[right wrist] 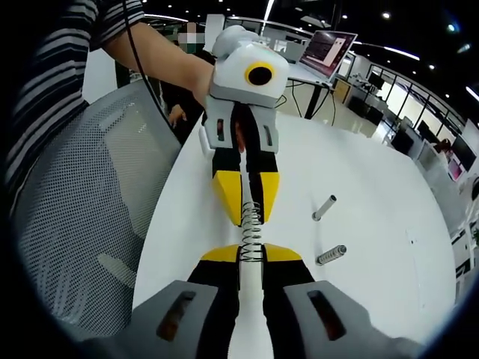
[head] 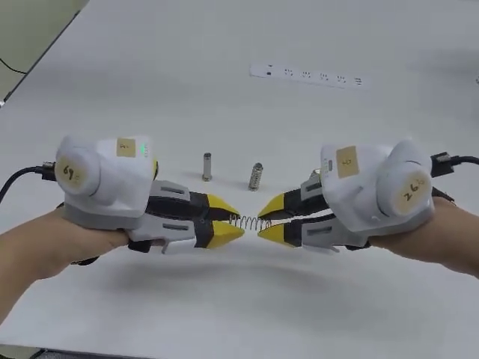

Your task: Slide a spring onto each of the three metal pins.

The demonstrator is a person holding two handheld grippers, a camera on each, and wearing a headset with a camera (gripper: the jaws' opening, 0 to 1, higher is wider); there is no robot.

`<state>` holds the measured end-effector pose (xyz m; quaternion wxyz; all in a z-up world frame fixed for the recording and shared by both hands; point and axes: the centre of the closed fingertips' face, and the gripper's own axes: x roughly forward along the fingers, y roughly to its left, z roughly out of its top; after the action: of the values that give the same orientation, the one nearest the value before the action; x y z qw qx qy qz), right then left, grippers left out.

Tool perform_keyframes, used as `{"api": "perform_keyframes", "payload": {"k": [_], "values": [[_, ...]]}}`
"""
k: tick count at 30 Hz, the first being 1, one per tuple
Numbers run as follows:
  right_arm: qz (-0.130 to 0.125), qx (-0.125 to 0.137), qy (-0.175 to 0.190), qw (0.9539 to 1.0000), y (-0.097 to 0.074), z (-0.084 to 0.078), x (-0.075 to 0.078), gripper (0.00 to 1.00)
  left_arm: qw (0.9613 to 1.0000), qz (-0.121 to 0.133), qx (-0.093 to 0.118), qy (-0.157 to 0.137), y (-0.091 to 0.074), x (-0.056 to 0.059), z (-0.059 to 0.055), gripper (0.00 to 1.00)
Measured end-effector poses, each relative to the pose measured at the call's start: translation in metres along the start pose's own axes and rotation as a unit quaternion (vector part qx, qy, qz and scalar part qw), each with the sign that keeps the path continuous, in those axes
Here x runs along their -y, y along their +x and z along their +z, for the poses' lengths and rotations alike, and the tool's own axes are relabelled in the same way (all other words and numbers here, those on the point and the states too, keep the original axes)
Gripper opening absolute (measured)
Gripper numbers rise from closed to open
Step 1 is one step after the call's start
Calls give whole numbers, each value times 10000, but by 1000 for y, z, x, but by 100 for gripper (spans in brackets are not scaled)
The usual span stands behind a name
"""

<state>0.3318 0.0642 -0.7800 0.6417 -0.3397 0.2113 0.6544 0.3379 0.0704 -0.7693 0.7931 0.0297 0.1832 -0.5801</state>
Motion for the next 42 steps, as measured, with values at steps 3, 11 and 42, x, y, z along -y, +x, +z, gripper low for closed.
{"api": "perform_keyframes", "payload": {"k": [3, 11, 42], "values": [[-4, 43, 47, 10000, 0, 1, -1, 7, 10000, -42, 8, -13, -1, 1, 0, 3], [-33, 34, 143, 9999, 0, -2, -3, 8, 9998, -194, -64, -35, -1, 7, -1, 1], [-64, 178, 237, 9995, -10, -1, -3, 7, 9995, -236, -206, -53, -4, 10, -5, 1]]}}
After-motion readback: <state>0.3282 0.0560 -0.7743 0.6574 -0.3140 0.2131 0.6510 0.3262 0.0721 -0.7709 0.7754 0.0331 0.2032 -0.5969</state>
